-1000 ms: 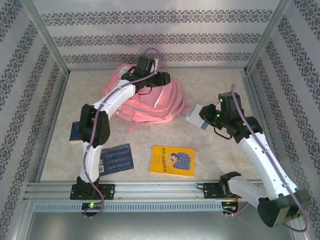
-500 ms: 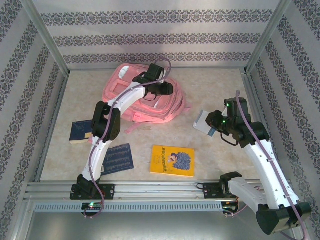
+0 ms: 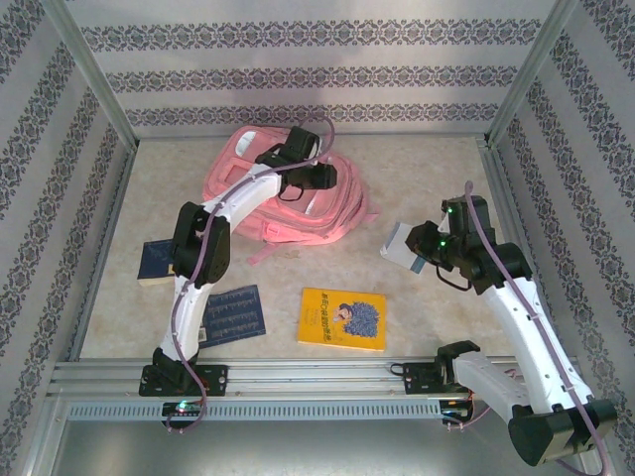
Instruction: Pack the student bag
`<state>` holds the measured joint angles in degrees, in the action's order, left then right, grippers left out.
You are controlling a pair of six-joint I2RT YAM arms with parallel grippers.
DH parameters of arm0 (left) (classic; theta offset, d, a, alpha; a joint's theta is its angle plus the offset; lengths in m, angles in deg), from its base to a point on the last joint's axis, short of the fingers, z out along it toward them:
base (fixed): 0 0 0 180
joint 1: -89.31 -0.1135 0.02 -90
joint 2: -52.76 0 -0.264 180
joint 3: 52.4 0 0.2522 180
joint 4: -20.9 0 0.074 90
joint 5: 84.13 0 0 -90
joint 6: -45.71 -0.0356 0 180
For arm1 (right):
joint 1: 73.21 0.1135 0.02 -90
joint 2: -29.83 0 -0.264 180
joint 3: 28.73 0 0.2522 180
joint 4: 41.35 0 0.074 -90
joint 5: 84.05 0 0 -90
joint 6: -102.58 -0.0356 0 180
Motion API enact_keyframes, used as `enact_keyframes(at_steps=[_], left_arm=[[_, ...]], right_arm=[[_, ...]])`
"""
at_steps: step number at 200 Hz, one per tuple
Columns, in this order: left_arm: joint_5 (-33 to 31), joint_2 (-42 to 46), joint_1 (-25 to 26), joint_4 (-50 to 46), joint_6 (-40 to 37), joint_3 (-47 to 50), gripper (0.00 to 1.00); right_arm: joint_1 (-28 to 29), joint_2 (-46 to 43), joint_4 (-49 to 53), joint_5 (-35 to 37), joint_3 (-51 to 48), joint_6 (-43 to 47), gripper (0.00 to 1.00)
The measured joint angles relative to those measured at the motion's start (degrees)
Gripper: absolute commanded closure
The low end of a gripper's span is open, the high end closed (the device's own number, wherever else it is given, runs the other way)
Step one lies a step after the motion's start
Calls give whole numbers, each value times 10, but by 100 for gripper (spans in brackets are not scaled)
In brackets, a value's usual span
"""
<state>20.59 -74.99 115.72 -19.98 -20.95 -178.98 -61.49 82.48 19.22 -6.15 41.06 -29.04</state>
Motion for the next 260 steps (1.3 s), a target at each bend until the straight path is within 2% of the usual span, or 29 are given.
enact_keyframes(at_steps=[62, 107, 123, 153, 208, 260], left_arm=[[5, -4, -10, 5, -2, 0, 50], [27, -30, -6, 5, -2, 0, 59], [29, -37, -2, 5, -2, -2, 68], [34, -40, 5, 1, -5, -9, 100], [35, -27, 8, -9, -8, -8, 100], [46, 69, 5, -34, -9, 24, 100]], right_arm=[[0, 0, -3, -9, -10, -2, 92], [0, 0, -7, -11, -14, -2, 92], [0, 0, -12, -12, -18, -2, 91], [0, 0, -16, -14, -21, -2, 92], [-1, 33, -28, -3, 3, -2, 93], [-8, 105, -88, 0, 17, -19, 93]])
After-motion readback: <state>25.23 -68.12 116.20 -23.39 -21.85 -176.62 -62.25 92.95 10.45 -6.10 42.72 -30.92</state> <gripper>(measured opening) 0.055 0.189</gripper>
